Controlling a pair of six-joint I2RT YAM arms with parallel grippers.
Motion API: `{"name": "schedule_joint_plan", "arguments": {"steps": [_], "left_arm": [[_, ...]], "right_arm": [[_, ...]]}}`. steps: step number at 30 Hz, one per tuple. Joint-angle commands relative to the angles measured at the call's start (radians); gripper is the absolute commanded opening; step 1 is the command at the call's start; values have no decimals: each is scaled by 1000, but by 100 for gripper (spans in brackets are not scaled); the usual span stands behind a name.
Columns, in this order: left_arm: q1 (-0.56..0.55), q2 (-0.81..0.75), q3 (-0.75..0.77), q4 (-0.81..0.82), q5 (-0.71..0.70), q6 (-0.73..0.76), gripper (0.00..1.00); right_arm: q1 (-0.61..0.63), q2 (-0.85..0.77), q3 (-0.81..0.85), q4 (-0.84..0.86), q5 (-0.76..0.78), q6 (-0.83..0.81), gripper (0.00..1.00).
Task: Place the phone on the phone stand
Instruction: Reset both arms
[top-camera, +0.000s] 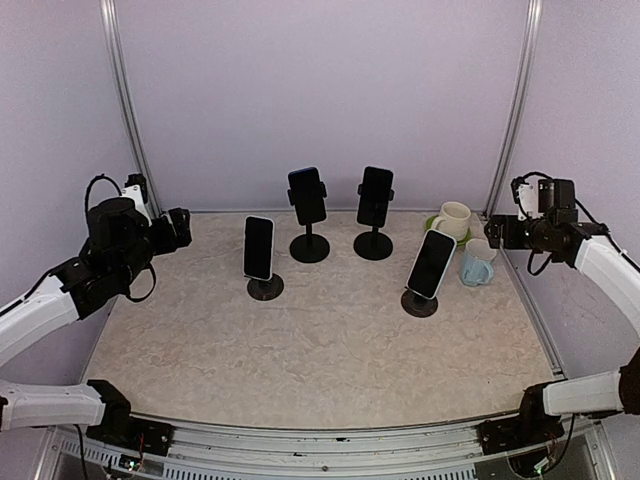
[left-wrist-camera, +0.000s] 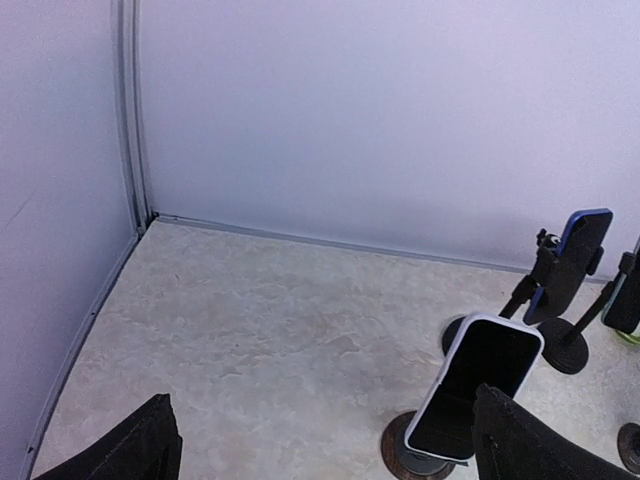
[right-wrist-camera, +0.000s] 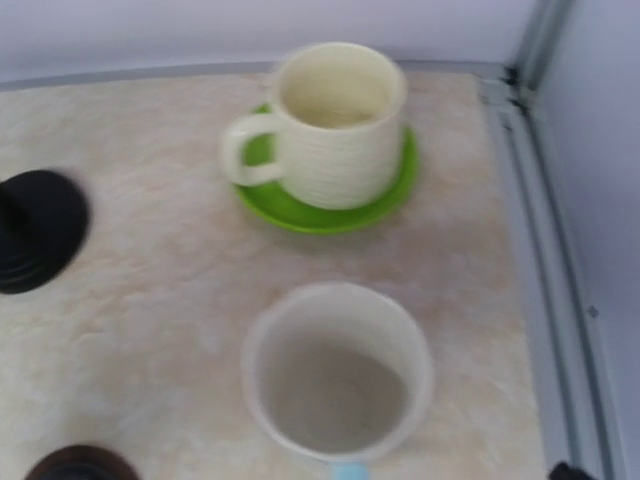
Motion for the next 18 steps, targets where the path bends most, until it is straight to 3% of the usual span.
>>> {"name": "schedule_joint_plan", "arguments": {"steps": [1,8,18], "left_arm": [[89,-18,-8,-8,29,24,99],[174,-84,-75,5,66,2,99],[176,-119,-120,40,114,-18,99]], "right_arm": [[-48,-67,-78,57,81,69,100],[-71,-234,-179,78,179,136,100],[-69,-254,-207,63,230,191,100]]}}
